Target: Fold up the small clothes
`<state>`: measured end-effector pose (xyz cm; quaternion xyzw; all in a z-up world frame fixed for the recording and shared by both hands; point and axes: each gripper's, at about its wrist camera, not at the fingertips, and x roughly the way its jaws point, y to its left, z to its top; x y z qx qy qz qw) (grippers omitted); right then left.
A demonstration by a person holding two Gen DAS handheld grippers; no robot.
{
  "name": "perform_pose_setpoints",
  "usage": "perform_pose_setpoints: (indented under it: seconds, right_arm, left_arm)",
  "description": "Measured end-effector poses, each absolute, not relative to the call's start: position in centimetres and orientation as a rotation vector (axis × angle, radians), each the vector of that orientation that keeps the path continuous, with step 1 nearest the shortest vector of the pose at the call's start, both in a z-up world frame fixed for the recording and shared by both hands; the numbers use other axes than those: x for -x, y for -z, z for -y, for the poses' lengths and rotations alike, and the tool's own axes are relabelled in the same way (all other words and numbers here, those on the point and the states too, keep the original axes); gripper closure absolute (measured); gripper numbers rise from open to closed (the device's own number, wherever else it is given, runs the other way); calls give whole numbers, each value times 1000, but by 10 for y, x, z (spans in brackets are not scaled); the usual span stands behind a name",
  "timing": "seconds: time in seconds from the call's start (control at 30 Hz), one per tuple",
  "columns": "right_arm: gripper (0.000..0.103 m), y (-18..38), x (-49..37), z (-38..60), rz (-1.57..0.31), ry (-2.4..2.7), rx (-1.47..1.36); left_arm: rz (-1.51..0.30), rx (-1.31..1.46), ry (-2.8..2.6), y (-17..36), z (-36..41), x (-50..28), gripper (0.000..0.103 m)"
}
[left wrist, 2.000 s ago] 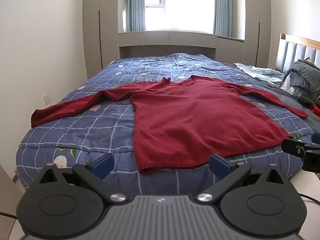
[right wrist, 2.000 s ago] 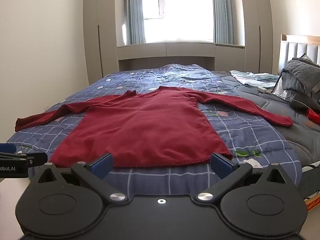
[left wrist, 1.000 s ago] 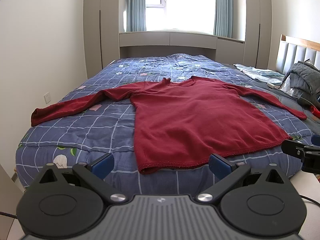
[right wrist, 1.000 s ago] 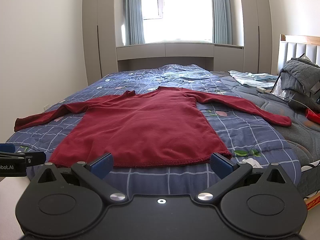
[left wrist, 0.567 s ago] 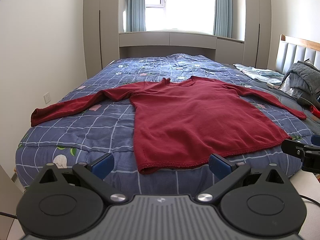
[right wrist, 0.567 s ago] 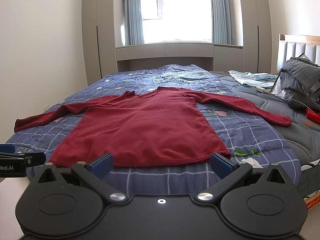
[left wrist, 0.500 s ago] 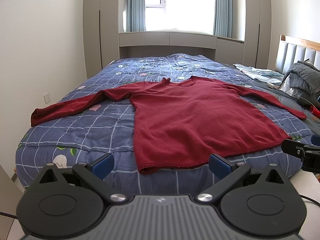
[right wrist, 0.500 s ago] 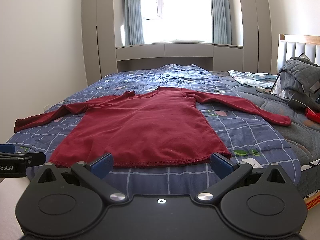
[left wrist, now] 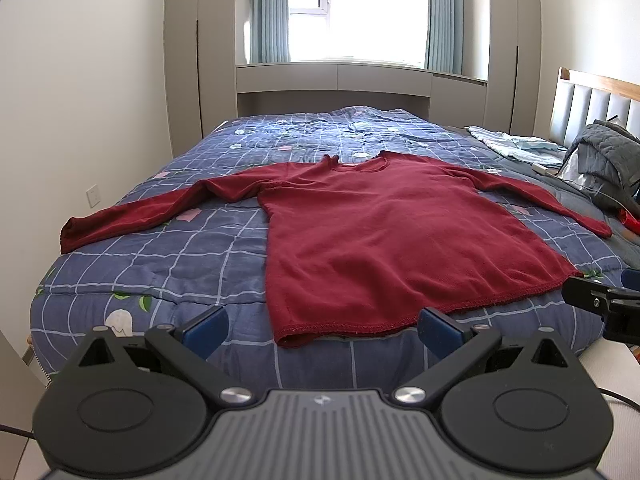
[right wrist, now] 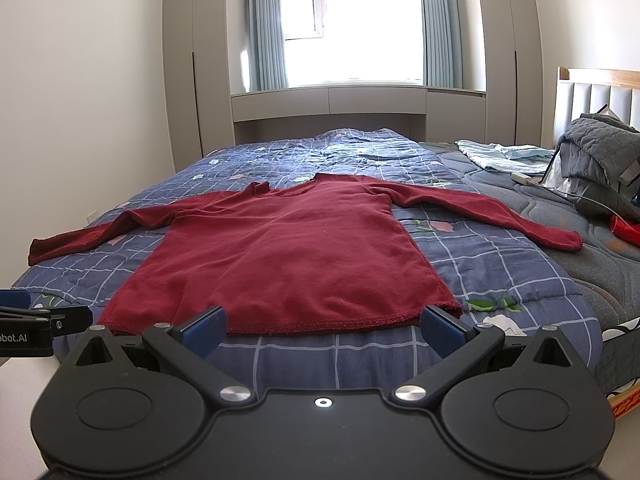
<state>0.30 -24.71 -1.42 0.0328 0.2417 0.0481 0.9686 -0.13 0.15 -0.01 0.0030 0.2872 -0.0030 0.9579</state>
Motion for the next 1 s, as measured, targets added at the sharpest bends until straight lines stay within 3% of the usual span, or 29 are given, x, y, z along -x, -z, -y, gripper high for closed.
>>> perform_pose_setpoints:
  seconds: [0.6,1.0]
  right_arm:
    - [0,20,-12,246,-536,-116,-71]
    - [0,32,-48,253,-668,-93,-117]
  left_arm:
    - [-650,-44,14,10,11,-15,0]
    - [-752,-44,13,19,11,-57,0]
